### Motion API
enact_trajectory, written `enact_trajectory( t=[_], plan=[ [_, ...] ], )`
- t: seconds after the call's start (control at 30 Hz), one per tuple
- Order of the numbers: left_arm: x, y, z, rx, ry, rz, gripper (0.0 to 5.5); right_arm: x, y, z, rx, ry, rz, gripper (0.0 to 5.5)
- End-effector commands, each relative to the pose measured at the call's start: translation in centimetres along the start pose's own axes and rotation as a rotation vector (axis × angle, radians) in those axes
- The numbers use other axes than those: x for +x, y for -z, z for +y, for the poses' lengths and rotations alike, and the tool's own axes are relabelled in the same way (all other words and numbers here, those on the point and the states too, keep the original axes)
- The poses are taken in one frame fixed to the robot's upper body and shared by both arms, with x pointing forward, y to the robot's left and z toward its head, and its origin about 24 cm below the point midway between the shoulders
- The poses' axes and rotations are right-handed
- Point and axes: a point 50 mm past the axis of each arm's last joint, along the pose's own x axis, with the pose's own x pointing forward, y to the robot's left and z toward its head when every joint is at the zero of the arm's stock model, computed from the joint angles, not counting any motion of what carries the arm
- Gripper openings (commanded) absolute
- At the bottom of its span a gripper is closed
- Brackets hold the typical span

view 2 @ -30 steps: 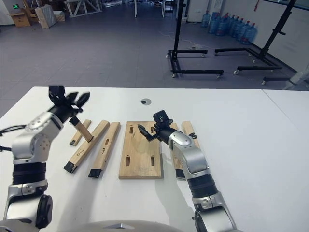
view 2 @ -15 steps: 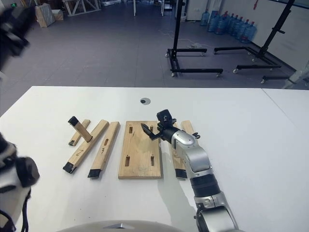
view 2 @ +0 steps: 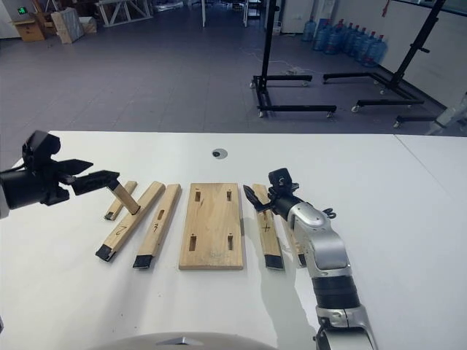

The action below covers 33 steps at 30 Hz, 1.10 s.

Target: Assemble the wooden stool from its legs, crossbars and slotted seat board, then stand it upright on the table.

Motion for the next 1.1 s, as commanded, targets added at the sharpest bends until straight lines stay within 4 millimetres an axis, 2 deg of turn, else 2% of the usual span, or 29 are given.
enact_trajectory(
  t=[0.03, 0.13, 0.2, 0.4, 0.57, 0.77, 1.0, 1.1],
  plan=[
    [0.2, 2.9, 0.7, 0.006, -0.1, 0.137, 4.97, -0.1, 0.1, 0.1, 0.005, -0.006, 0.003, 4.95],
    [1.8, 5.8, 0.7, -0.032, -0.125, 0.193, 5.36, 0.2, 0.0, 0.4, 0.006, -0.018, 0.005, 4.95],
    [3.0, 7.3, 0.4, -0.065, -0.121, 0.189, 5.36, 0.4, 0.0, 0.8, 0.008, -0.029, 0.004, 4.95],
    [5.8, 9.0, -0.3, -0.077, -0.138, 0.161, 5.36, 1.1, -0.2, 1.6, 0.001, -0.066, 0.006, 4.95],
    [6.4, 10.7, 0.3, -0.048, -0.171, 0.204, 5.36, 1.3, -0.3, 1.9, -0.001, -0.079, 0.007, 4.95],
    [7.3, 11.6, 0.5, -0.038, -0.151, 0.195, 5.36, 1.5, -0.4, 2.2, -0.001, -0.087, 0.005, 4.95],
    [8.2, 13.5, 1.2, -0.044, -0.158, 0.215, 5.36, 1.6, -0.4, 2.3, -0.001, -0.095, 0.007, 4.95],
    [8.6, 14.1, 1.2, -0.05, -0.152, 0.218, 4.89, 1.7, -0.4, 2.4, -0.002, -0.099, 0.007, 4.95]
  ],
)
